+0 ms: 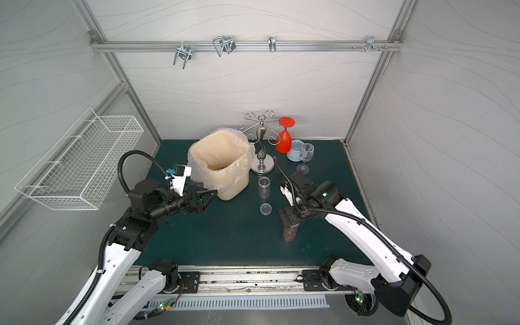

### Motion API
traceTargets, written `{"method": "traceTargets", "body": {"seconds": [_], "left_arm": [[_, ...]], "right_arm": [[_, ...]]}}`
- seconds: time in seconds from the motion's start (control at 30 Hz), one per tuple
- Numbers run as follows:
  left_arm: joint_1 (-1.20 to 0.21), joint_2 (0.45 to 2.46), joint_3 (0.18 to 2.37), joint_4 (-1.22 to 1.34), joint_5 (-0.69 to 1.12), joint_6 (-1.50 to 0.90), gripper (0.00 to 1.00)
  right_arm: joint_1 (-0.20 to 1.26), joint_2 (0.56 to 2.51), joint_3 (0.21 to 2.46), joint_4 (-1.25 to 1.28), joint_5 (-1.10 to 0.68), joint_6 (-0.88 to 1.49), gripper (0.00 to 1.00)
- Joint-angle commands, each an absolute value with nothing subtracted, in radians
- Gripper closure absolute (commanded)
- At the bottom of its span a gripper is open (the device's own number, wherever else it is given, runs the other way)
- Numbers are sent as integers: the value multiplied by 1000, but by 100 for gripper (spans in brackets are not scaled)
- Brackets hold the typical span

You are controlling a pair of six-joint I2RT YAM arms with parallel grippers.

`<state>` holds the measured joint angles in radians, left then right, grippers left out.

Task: Empty the moldy dried flower tea in the jars
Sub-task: Pick up the jar from the center of the board.

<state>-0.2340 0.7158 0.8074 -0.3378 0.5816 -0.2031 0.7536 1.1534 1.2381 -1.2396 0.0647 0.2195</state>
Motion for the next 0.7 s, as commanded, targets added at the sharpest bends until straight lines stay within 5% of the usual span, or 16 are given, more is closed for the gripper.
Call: {"method": "traceTargets", "body": {"seconds": [0.0, 0.43, 0.67], "left_arm": [[-236, 712, 808, -295, 599, -201, 1], [-236, 709, 810, -301, 597, -197, 1], [-236, 709, 810, -305, 595, -196, 1]], "right_arm": [[761, 1187, 1230, -1284, 82, 257, 10], [762, 1224, 1200, -1290, 122, 307, 27], [764, 1237, 1202, -1293, 131, 312, 45]]}}
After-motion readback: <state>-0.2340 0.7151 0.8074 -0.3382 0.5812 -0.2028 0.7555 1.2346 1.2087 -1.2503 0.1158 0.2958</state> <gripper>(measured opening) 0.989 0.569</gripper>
